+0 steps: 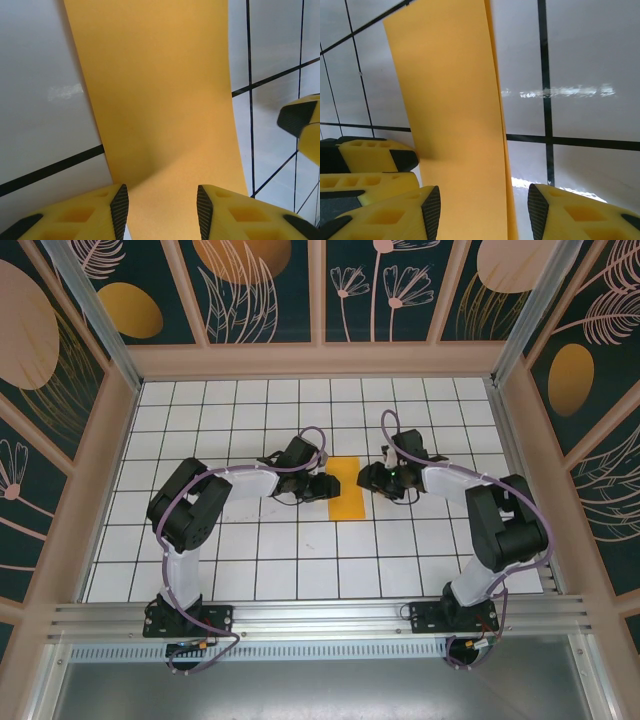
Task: Fold a paper plane with a square sheet of paper (fold left side to right side)
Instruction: Fold the triangle a second time at the center of the table.
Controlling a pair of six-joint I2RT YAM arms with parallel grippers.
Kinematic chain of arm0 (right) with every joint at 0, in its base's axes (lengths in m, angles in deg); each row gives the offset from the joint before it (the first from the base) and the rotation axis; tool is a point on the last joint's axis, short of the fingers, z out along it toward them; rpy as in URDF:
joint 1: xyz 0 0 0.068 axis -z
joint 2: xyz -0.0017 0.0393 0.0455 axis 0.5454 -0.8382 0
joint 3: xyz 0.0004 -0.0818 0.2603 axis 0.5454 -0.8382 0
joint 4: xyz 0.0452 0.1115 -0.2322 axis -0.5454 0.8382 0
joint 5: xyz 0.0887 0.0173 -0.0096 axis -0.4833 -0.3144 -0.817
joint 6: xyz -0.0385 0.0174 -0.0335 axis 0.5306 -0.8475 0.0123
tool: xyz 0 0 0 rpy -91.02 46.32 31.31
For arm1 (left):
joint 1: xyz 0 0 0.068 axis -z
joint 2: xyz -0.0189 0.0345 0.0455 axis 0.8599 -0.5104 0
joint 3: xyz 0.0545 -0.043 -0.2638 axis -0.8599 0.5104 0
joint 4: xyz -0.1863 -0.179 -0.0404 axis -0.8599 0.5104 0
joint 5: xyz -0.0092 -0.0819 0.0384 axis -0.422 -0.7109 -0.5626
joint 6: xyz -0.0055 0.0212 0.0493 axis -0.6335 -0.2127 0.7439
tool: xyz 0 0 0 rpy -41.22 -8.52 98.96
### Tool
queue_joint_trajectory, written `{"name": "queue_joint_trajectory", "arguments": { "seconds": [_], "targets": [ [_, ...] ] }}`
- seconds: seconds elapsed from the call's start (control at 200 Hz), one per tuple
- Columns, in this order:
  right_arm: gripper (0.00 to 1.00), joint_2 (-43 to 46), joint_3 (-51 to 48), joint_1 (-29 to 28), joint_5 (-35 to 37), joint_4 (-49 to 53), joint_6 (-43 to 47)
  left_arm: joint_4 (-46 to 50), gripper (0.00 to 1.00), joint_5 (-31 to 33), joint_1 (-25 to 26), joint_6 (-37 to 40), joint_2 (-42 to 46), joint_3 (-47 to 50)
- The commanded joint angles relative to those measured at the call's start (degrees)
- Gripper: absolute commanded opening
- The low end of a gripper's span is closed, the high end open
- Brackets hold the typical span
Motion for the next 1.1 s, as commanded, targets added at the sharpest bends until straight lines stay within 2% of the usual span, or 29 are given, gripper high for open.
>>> {"name": "queue_joint_trajectory", "arguments": {
  "seconds": [0.0,0.41,1.096],
  "targets": [
    [0.52,-2.2,0.3,0.2,-3.3,0.0,-0.6,3.0,0.45,1.1,0.4,1.1,-1.5,-0.5],
    [0.43,-3.8,-1.2,-0.3,-5.2,-0.1,-2.2,2.6,0.45,1.0,0.4,1.0,-1.8,-0.4],
    [0.40,-4.5,-2.3,-2.1,-5.3,0.2,-2.6,2.2,0.45,0.8,0.5,0.8,-1.7,-0.1]
  ]
}}
